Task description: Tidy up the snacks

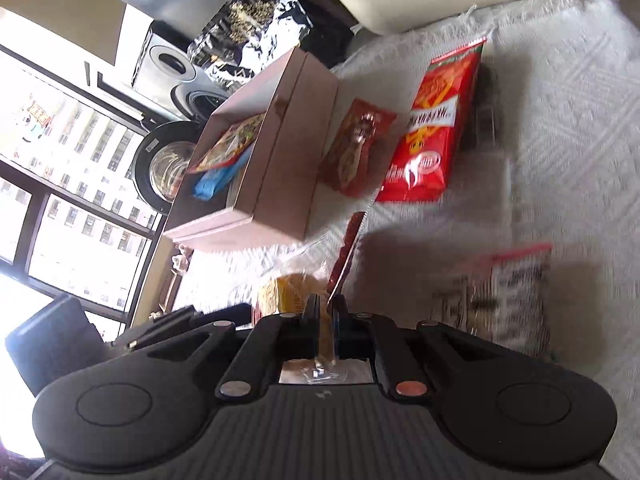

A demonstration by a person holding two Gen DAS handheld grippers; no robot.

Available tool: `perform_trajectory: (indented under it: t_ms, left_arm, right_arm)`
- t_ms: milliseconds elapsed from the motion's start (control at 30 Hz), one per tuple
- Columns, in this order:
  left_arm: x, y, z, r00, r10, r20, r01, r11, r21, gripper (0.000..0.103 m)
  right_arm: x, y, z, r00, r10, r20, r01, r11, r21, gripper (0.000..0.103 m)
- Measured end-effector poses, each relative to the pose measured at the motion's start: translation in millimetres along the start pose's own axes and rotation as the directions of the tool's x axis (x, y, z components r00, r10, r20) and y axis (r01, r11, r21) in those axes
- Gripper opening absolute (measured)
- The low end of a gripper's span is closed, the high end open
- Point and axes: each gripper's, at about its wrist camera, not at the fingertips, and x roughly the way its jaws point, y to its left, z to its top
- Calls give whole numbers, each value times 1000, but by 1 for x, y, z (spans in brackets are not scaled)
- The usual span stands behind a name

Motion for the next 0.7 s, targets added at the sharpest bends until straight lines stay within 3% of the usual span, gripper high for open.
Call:
perform_trajectory:
  t_ms: [67,100,133,233,267,300,367,567,633,700]
  left_arm:
    - [3,-6,1,999,46,0,-46,999,3,79]
    - [5,-9,2,998,70,7,-70,997,15,79]
    - [9,-14,3,995,103,15,-103,994,39,79]
    - [23,-25,0,976,219,16,-219,967,131,79]
    - [27,-26,0,971,239,15,-238,959,154,80]
    - [29,-26,-2,970,244,15,-243,956,163,81]
    - [28,-25,-3,971,238,13,-237,958,159,81]
    - [5,-16,-12,955,294,32,-294,936,190,81]
    - [-7,-9,-15,948,317,37,-319,931,176,80]
    - [-15,-5,-16,953,300,40,-302,938,172,74]
  right_arm:
    - [-9,13,-15,992,-111,66,117,990,-83,9]
    - [-15,21,-25,976,-179,126,196,971,-135,11]
    - [-18,27,-30,959,-224,175,254,953,-168,19]
    - [-32,37,-47,891,-330,313,405,889,-215,60]
    - [-35,40,-52,865,-360,349,451,863,-227,66]
    - [-38,41,-58,841,-389,377,495,835,-242,66]
    - [-40,41,-66,812,-423,401,543,799,-257,68]
    - [-32,29,-76,791,-471,390,582,777,-241,71]
    - [-25,31,-80,762,-504,406,623,743,-247,72]
    - [-18,32,-82,733,-533,423,660,709,-249,74]
